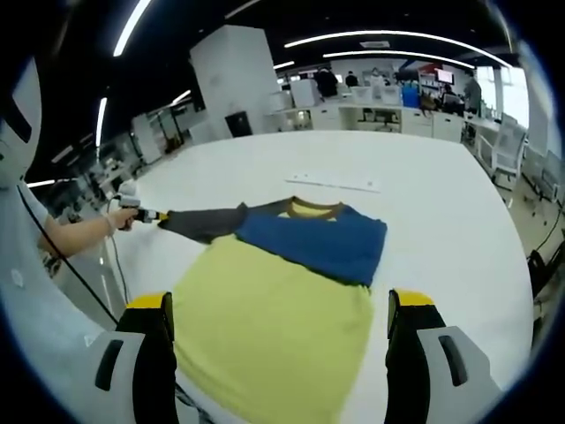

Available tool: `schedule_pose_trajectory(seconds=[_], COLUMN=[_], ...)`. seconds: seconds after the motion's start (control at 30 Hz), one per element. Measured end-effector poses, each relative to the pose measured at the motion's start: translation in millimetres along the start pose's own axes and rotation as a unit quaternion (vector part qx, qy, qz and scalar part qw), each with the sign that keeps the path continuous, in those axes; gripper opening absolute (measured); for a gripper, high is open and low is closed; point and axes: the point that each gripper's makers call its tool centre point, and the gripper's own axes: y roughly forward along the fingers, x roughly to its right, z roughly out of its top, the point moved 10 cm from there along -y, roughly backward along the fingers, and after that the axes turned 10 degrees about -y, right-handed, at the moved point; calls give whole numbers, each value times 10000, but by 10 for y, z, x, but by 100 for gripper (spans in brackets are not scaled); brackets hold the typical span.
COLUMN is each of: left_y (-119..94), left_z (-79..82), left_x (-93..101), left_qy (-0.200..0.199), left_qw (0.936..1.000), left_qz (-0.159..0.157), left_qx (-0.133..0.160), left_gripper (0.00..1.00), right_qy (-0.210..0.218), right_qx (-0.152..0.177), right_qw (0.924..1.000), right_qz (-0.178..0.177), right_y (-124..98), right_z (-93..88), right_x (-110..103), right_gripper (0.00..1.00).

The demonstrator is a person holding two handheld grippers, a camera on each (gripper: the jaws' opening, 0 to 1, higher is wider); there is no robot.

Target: Fold the garment on the visible template until the final outline fits inside the template.

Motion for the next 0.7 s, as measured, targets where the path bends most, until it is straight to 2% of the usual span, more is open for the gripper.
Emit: schedule_pose_trajectory(seconds=[0.23,0.43,0.7], left_y=[-80,-165,-331], left_z=[83,91,112], left_x=[27,105,193], left_qy=[-186,-103,-237], left_qw=[9998,9999,9995], left_qz=[-62,-35,-124], left_qx=[96,70,179], left_gripper=[0,0,0], right_qy=[10,29,52], right_qx=[62,109,136], right_qw=[10000,9999,9999], right_qz=[-4,24,45], right_y=[-21,-33,-57], right_z=[-2,-25,-52], right_x=[-2,7,33], right_gripper=[100,100,100])
